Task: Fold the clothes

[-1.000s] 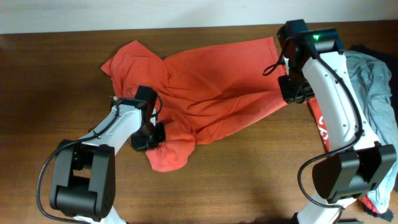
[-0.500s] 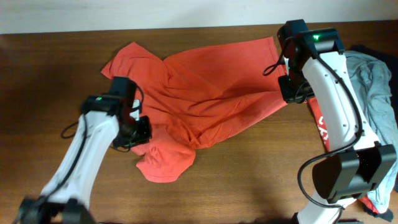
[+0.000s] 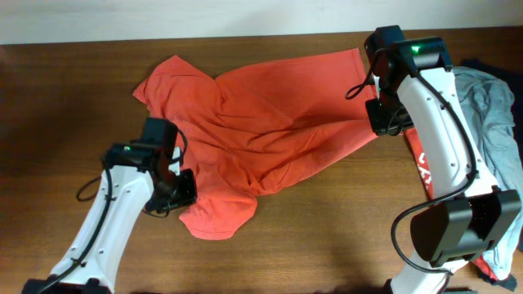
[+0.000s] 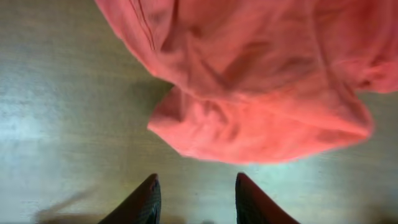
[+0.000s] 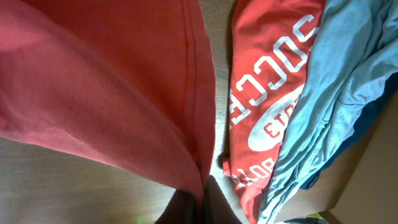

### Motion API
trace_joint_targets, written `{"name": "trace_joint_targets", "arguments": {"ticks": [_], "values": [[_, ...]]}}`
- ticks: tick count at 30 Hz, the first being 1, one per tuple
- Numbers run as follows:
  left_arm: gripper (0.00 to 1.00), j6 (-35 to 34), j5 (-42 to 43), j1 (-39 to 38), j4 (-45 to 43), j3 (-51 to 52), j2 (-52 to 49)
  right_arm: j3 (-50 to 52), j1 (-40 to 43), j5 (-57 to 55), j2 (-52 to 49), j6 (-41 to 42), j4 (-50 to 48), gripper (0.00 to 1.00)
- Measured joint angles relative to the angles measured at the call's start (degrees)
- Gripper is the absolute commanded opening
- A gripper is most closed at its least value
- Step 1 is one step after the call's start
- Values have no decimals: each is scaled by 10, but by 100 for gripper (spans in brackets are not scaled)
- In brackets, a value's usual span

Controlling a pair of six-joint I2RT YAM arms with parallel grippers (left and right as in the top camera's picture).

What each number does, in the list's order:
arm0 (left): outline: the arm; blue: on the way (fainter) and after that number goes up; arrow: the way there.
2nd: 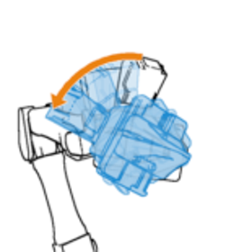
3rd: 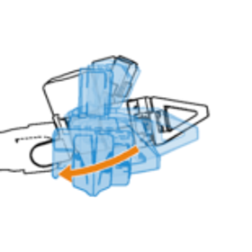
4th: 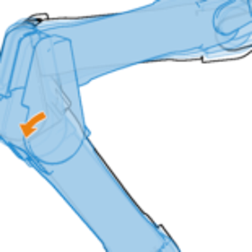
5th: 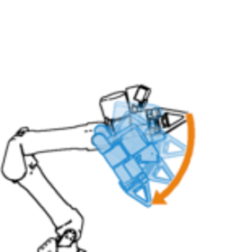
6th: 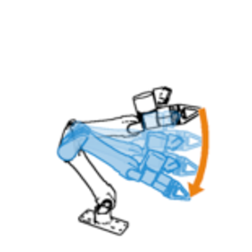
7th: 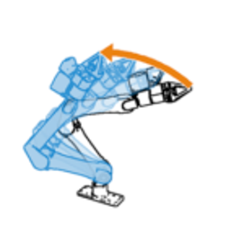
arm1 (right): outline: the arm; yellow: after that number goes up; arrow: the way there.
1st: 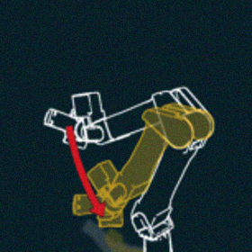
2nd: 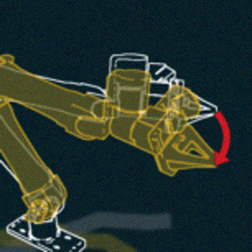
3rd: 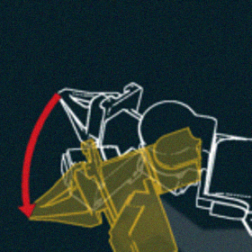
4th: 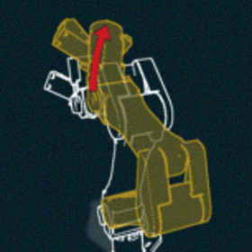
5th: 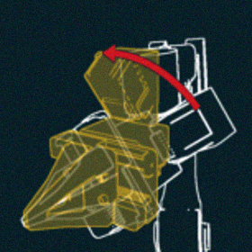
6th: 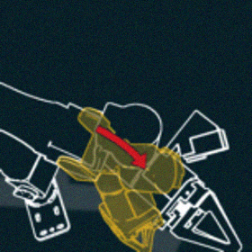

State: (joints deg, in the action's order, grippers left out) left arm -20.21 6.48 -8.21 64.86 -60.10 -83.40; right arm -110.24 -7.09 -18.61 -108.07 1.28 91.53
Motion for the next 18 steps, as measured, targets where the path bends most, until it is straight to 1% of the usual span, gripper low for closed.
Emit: {"name": "trace_joint_targets", "arguments": {"ticks": [5, 9, 12, 15, 18], "values": [[39, -4, -13, 0, -79, 74, 0, 0, 0, 0, 0, 0, 0, 4], [43, -4, -31, 0, -120, 110, -1, 0, 0, 0, 0, 0, 2, 4], [44, -4, -40, 0, -151, 126, -2, 0, 0, 0, 0, 0, 3, 4], [47, -4, -42, 0, -159, 127, -10, 0, 0, 1, 0, 0, 4, 4], [48, 7, -42, 0, -170, 127, -37, 0, 0, 2, 0, 0, 4, 4]]}}
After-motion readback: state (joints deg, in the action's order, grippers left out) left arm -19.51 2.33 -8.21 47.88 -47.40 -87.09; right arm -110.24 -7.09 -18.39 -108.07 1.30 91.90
